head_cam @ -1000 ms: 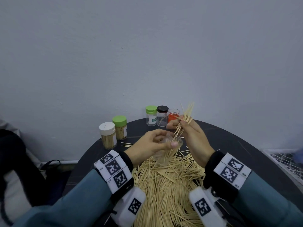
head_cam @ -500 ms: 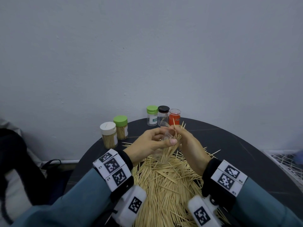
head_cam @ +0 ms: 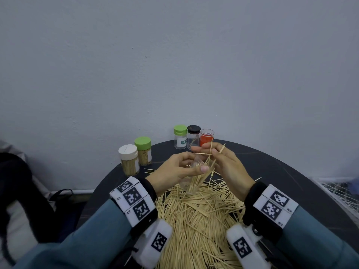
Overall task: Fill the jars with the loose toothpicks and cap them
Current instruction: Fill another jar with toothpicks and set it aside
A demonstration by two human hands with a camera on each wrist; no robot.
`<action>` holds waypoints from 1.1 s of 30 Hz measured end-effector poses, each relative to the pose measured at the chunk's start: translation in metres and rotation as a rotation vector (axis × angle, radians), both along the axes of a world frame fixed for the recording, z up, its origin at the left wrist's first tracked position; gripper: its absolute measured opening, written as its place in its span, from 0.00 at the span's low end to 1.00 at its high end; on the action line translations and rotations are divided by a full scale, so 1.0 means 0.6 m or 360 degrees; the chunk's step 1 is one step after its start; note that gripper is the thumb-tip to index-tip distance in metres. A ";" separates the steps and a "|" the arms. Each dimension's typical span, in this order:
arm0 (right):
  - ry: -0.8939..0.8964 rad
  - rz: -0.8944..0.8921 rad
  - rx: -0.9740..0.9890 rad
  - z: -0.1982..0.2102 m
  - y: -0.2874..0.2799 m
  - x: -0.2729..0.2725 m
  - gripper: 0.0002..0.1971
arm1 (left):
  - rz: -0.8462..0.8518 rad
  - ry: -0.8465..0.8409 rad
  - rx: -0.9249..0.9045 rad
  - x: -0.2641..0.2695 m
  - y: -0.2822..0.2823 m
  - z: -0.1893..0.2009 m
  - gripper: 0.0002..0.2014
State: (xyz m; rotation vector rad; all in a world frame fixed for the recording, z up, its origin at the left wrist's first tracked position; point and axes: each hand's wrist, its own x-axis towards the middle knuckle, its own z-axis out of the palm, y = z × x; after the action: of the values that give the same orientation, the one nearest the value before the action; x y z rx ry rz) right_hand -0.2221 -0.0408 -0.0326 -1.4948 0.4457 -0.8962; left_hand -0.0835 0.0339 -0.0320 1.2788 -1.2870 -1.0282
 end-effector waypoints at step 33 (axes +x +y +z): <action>0.0245 0.0004 -0.0036 -0.001 0.010 0.003 0.19 | 0.0003 -0.0012 -0.0027 -0.002 0.003 0.003 0.23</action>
State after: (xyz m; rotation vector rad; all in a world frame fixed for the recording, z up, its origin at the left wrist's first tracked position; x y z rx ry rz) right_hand -0.2204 -0.0347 -0.0332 -1.5910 0.5475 -0.7894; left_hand -0.0850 0.0359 -0.0300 1.2715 -1.2976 -1.0101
